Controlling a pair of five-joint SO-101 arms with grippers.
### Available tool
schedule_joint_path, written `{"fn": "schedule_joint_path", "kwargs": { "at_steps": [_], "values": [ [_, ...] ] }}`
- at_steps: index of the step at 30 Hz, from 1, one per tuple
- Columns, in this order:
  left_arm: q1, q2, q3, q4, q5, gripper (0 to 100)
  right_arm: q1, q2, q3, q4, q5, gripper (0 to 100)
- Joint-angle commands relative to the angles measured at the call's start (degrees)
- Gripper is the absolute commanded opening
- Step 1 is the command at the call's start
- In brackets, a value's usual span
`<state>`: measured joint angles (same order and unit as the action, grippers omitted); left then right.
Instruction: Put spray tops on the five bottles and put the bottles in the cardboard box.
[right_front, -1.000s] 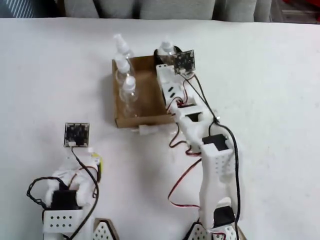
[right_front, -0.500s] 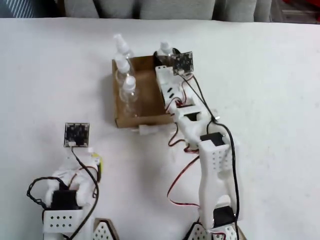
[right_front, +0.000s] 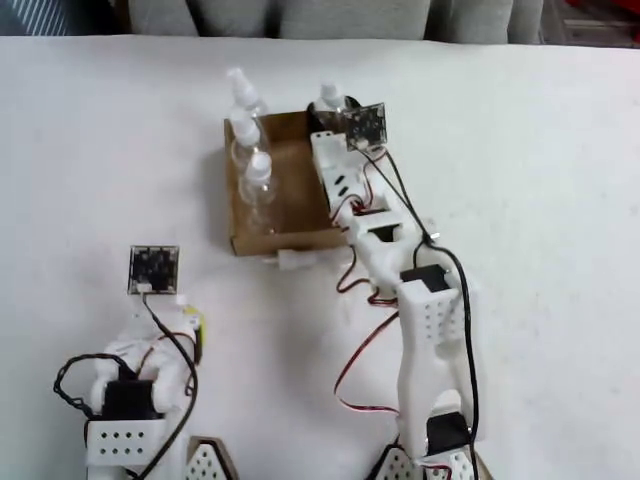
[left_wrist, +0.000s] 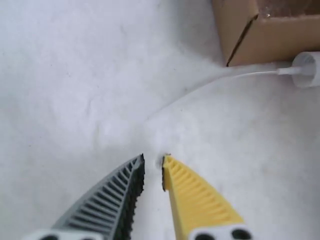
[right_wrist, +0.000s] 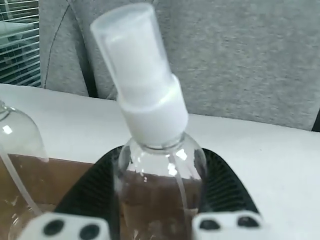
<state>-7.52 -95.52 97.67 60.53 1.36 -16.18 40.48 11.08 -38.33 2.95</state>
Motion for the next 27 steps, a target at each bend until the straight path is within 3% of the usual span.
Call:
{"fn": "schedule_joint_path", "kwargs": {
  "at_steps": [1,5,11,20,27],
  "values": [
    [0.7,-0.6,-0.3,-2.1,-0.7,8,-0.6,-0.5,-1.9,0.3,0.2,1.9],
    [0.7,-0.6,-0.3,-2.1,-0.7,8,-0.5,-0.5,-1.9,0.3,0.4,3.3],
    [0.7,-0.6,-0.3,-2.1,-0.7,8,-0.5,-0.5,-1.8,0.3,0.2,19.7],
    [0.7,-0.6,-0.3,-2.1,-0.7,8,-0.6,-1.0,-0.4,0.2,0.2,32.0],
    [0.7,-0.6,-0.3,-2.1,-0.7,8,-0.4,-1.0,-0.4,0.0,0.6,34.3]
  ]
}}
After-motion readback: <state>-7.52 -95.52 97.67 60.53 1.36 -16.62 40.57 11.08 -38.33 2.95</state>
